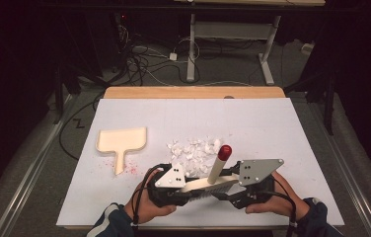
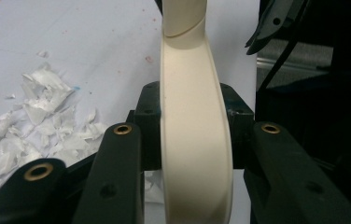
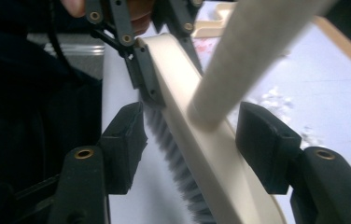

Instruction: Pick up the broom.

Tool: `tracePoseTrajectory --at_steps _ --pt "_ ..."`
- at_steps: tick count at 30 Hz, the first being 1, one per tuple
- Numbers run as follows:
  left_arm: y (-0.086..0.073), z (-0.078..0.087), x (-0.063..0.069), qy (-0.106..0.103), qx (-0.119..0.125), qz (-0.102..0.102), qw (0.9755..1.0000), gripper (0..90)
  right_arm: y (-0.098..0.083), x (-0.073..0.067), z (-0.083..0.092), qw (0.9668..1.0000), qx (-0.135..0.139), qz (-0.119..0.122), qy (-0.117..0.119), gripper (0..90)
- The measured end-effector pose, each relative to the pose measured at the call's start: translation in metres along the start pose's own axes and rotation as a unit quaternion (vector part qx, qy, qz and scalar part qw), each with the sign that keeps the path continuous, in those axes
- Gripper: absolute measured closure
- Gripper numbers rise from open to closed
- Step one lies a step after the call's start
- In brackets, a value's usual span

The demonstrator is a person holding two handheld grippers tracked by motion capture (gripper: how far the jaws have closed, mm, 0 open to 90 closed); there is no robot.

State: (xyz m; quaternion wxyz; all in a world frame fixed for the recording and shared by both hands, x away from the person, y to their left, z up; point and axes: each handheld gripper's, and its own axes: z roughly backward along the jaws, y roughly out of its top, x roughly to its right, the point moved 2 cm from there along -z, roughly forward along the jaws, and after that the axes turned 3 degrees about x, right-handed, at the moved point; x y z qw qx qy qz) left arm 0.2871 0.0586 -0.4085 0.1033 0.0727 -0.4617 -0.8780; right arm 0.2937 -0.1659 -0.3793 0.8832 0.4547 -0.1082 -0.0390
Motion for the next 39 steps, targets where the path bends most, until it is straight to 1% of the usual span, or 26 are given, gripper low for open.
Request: tracePoseTrajectory --at_steps 1,3,4,6,9,11,12,13,14,15,17,18,19,21,24,25,26,29,32,33,34,35,36,37,38,39 --pt "0.0 0.0 0.0 -0.003 0.001 0.002 1.0 65.0 -0.001 0.0 -0.001 1.0 -0.007 0.005 -0.004 41.6" --pt "0.0 0.002 0.0 -0.004 0.004 -0.001 1.0 65.0 -0.003 0.004 -0.001 0.9992 -0.023 0.011 -0.029 40.4" --pt "0.0 0.002 0.0 -0.005 0.003 -0.005 1.0 65.0 -0.005 0.006 0.0 0.9993 -0.021 0.007 -0.029 40.4" --pt "0.001 0.002 -0.001 -0.017 0.012 -0.006 0.9998 65.0 -0.008 0.01 0.0 0.9996 -0.021 0.0 -0.019 39.4" --pt "0.004 -0.002 0.001 -0.034 0.012 -0.022 0.9991 65.0 -0.013 0.014 -0.009 0.9995 -0.032 0.001 0.008 38.2" --pt "0.006 -0.005 0.002 -0.043 0.013 -0.027 0.9986 64.9 -0.015 0.011 -0.017 0.9988 -0.042 0.004 0.023 42.1" --pt "0.006 -0.005 0.001 -0.053 0.016 -0.026 0.9981 64.8 -0.015 0.009 -0.02 0.9984 -0.045 0.017 0.031 44.3" --pt "0.006 -0.005 0.0 -0.062 0.019 -0.026 0.9976 64.8 -0.016 0.007 -0.022 0.998 -0.044 0.017 0.041 46.8" --pt "0.006 -0.005 0.0 -0.063 0.019 -0.027 0.9975 64.8 -0.016 0.007 -0.023 0.998 -0.042 0.012 0.046 50.0" --pt "0.006 -0.006 0.0 -0.064 0.017 -0.029 0.9974 64.8 -0.017 0.009 -0.024 0.9976 -0.038 0.019 0.054 52.6" --pt "0.005 -0.007 -0.003 -0.08 0.018 -0.029 0.9962 64.8 -0.019 0.009 -0.023 0.9964 -0.042 0.004 0.073 58.8" --pt "0.005 -0.007 -0.005 -0.085 0.023 -0.025 0.9958 64.5 -0.02 0.009 -0.024 0.9955 -0.038 0.007 0.087 64.3" --pt "0.005 -0.007 -0.006 -0.088 0.024 -0.021 0.9956 63.8 -0.02 0.008 -0.025 0.9951 -0.033 0.014 0.093 65.9" --pt "0.004 -0.008 -0.009 -0.085 0.025 -0.024 0.9957 61.9 -0.02 0.007 -0.025 0.9955 -0.039 0.013 0.086 67.0" --pt "0.004 -0.006 -0.013 -0.058 0.032 -0.014 0.9977 52.9 -0.019 0.009 -0.025 0.997 -0.037 0.02 0.065 67.5" --pt "0.003 -0.004 -0.014 -0.04 0.037 -0.007 0.9985 50.3 -0.019 0.009 -0.023 0.9976 -0.032 0.023 0.057 67.5" --pt "0.001 -0.001 -0.015 -0.021 0.04 0.0 0.999 44.1 -0.019 0.008 -0.02 0.9986 -0.03 0.011 0.042 67.6" --pt "-0.005 0.011 -0.02 0.035 0.05 0.01 0.9981 35.2 -0.017 0.012 -0.013 0.9997 -0.016 0.008 0.014 67.6" --pt "-0.015 0.025 -0.019 0.093 0.052 0.007 0.9943 29.0 -0.016 0.017 -0.003 0.9998 -0.008 -0.005 -0.015 67.6" --pt "-0.015 0.025 -0.019 0.093 0.052 0.007 0.9943 26.8 -0.016 0.017 -0.003 0.9998 -0.008 -0.005 -0.015 67.6" --pt "-0.019 0.03 -0.018 0.108 0.054 0.006 0.9926 26.8 -0.017 0.021 0.004 0.9991 -0.007 -0.018 -0.037 67.6" --pt "-0.027 0.036 -0.016 0.139 0.046 0.002 0.9892 25.6 -0.017 0.022 0.006 0.999 -0.006 -0.02 -0.04 67.6" --pt "-0.031 0.039 -0.015 0.158 0.041 -0.001 0.9866 23.8 -0.018 0.024 0.008 0.9985 -0.004 -0.027 -0.048 67.6" --pt "-0.031 0.039 -0.015 0.158 0.041 -0.001 0.9866 23.6 -0.018 0.024 0.008 0.9985 -0.004 -0.027 -0.048 67.6" --pt "-0.037 0.043 -0.014 0.171 0.038 0.0 0.9846 23.2 -0.02 0.027 0.013 0.9973 -0.004 -0.034 -0.065 67.6" --pt "-0.042 0.046 -0.014 0.178 0.036 0.003 0.9835 22.0 -0.022 0.028 0.015 0.9968 -0.003 -0.039 -0.07 67.5"
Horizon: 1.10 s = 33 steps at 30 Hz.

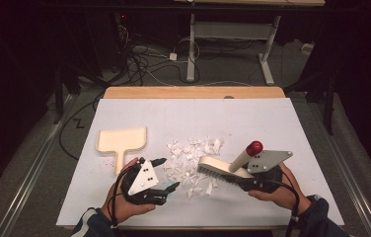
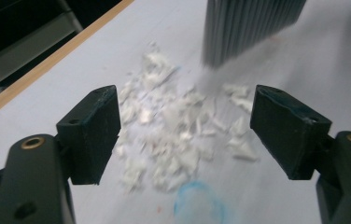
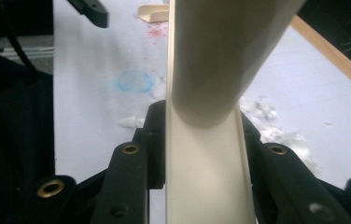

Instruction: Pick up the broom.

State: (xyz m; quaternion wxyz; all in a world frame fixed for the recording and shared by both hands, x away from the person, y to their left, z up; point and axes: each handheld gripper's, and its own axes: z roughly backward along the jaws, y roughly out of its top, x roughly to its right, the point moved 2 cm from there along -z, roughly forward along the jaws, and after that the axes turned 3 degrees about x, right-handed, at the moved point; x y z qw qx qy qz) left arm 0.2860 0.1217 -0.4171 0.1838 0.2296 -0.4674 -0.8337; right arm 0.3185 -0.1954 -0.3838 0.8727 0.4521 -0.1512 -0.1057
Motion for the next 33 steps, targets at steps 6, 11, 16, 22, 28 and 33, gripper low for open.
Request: tracePoseTrajectory --at_steps 6,11,16,22,28,33 --pt "-0.033 0.018 -0.008 0.06 -0.025 0.016 0.9977 21.1 -0.007 0.012 0.011 0.9987 -0.001 -0.029 -0.042 67.5" --pt "-0.056 0.029 -0.011 0.093 -0.053 0.03 0.9938 19.5 -0.01 0.019 0.015 0.9968 -0.003 -0.038 -0.07 67.5" --pt "-0.075 0.037 -0.013 0.12 -0.068 0.043 0.9895 19.4 -0.015 0.026 0.015 0.9946 -0.016 -0.048 -0.091 67.5" --pt "-0.091 0.042 -0.016 0.136 -0.083 0.059 0.9855 19.4 -0.021 0.038 0.015 0.9914 -0.027 -0.06 -0.113 67.5" --pt "-0.095 0.039 -0.019 0.137 -0.094 0.06 0.9843 19.4 -0.032 0.051 0.015 0.9869 -0.038 -0.081 -0.134 67.6" --pt "-0.096 0.035 -0.017 0.13 -0.104 0.053 0.9845 19.4 -0.038 0.059 0.016 0.9837 -0.044 -0.094 -0.147 67.6"
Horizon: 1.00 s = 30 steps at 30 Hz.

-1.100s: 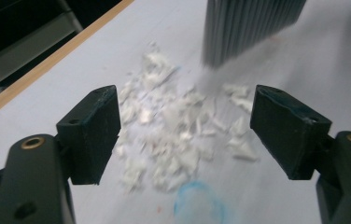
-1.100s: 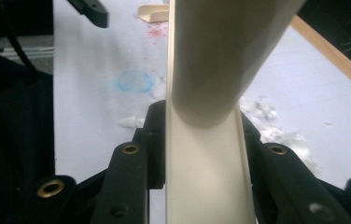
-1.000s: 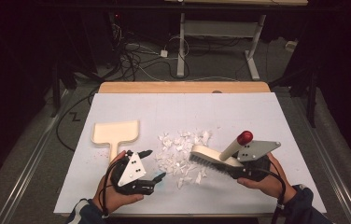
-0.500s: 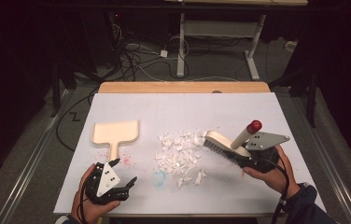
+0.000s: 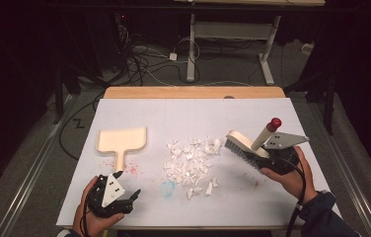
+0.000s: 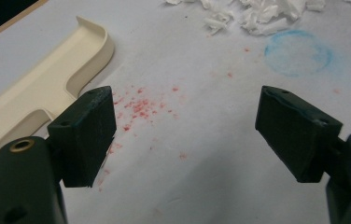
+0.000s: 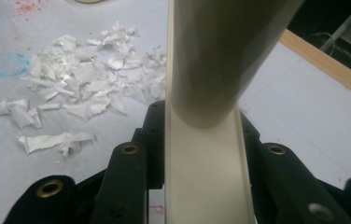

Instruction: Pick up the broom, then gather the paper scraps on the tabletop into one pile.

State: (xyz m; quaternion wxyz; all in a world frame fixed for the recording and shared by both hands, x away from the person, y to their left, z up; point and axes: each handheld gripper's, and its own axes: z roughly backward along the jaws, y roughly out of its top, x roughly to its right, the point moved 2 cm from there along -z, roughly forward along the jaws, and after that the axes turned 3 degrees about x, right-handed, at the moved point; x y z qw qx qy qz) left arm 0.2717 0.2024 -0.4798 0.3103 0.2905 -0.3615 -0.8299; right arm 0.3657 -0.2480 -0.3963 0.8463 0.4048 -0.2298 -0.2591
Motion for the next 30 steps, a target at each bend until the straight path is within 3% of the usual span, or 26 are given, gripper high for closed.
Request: tracePoseTrajectory --at_steps 18,20,24,30 --pt "-0.001 -0.003 0.001 -0.005 -0.008 0.004 0.9999 19.3 -0.004 0.019 -0.003 0.9988 -0.004 -0.023 -0.043 67.5" --pt "-0.001 -0.003 0.001 -0.005 -0.01 0.003 0.9999 19.3 -0.004 0.023 -0.007 0.9985 -0.01 -0.026 -0.048 67.6" --pt "0.0 -0.004 0.002 -0.006 -0.012 0.0 0.9999 19.3 -0.004 0.033 -0.019 0.9963 -0.029 -0.018 -0.078 67.6" --pt "-0.001 -0.004 0.003 -0.014 -0.011 -0.006 0.9998 17.5 -0.003 0.051 -0.045 0.9917 -0.06 -0.016 -0.113 67.6"
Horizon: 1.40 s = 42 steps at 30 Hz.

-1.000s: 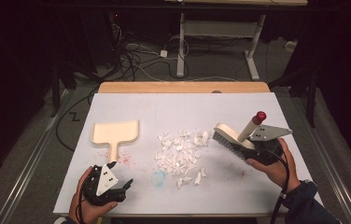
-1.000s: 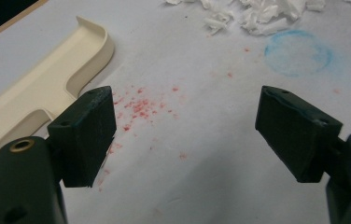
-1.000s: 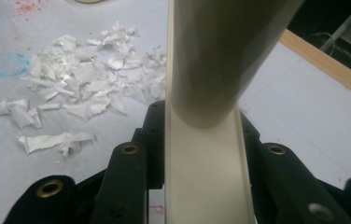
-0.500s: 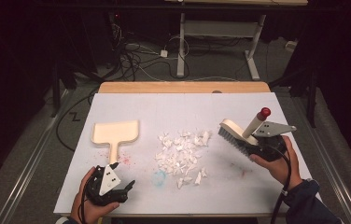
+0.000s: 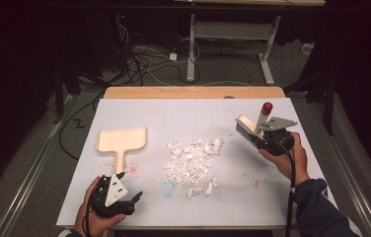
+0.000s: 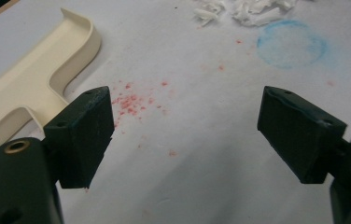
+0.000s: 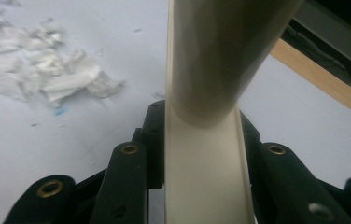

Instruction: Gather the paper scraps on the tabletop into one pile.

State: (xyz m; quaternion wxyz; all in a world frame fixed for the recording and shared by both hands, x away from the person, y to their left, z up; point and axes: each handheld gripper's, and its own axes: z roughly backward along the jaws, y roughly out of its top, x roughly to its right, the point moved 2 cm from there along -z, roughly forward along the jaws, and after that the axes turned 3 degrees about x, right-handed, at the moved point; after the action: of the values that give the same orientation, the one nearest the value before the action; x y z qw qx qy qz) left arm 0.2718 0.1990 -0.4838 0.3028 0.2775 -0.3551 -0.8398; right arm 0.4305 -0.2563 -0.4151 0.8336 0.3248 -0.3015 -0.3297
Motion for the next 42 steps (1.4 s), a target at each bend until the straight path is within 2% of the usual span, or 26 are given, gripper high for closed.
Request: tracePoseTrajectory --at_steps 1,4,8,12,16,19,22,25,29,32,34,37,39,42 --pt "0.0 0.0 0.0 0.001 -0.001 -0.001 1.0 17.2 0.001 0.001 -0.006 1.0 -0.006 -0.001 -0.006 67.6" --pt "0.001 0.0 0.0 0.003 -0.002 -0.003 1.0 16.3 0.006 0.004 -0.021 0.9989 -0.029 0.016 -0.032 67.6" --pt "0.0 -0.001 0.0 0.003 -0.002 0.001 1.0 16.3 0.007 0.003 -0.042 0.9975 -0.053 0.016 -0.043 67.6" --pt "-0.001 0.0 0.0 0.004 -0.007 0.0 1.0 16.3 0.011 -0.008 -0.054 0.9973 -0.055 0.028 -0.039 67.7" --pt "-0.001 0.0 0.0 0.003 -0.007 0.001 1.0 16.3 0.019 -0.031 -0.058 0.9976 -0.044 0.051 -0.017 67.7" --pt "-0.001 0.0 0.0 0.003 -0.009 0.001 1.0 16.3 0.026 -0.051 -0.057 0.9977 -0.023 0.062 0.014 67.7" --pt "-0.001 0.0 0.0 0.003 -0.008 0.0 1.0 16.3 0.03 -0.07 -0.054 0.9963 -0.009 0.071 0.046 67.7" --pt "-0.002 0.0 0.001 0.003 -0.008 0.0 1.0 16.3 0.032 -0.087 -0.049 0.9942 0.0 0.088 0.062 67.6" --pt "-0.002 0.001 0.002 0.001 -0.01 -0.002 0.9999 16.3 0.028 -0.101 -0.038 0.99 0.01 0.106 0.092 67.7" --pt "-0.002 0.001 0.002 0.001 -0.009 -0.001 1.0 16.3 0.027 -0.106 -0.027 0.9868 0.012 0.119 0.109 67.7" --pt "-0.002 0.002 0.002 0.001 -0.008 0.0 1.0 16.3 0.027 -0.108 -0.018 0.9859 0.016 0.123 0.113 67.6" --pt "-0.001 0.002 0.003 0.002 -0.006 0.002 1.0 16.3 0.029 -0.105 -0.004 0.9868 0.031 0.12 0.104 67.6" --pt "-0.001 0.002 0.003 0.001 -0.006 0.001 1.0 16.3 0.031 -0.099 0.003 0.9876 0.039 0.111 0.104 67.6" --pt "0.0 0.002 0.004 0.0 -0.008 -0.001 1.0 16.3 0.034 -0.089 0.009 0.9891 0.047 0.107 0.089 67.6"
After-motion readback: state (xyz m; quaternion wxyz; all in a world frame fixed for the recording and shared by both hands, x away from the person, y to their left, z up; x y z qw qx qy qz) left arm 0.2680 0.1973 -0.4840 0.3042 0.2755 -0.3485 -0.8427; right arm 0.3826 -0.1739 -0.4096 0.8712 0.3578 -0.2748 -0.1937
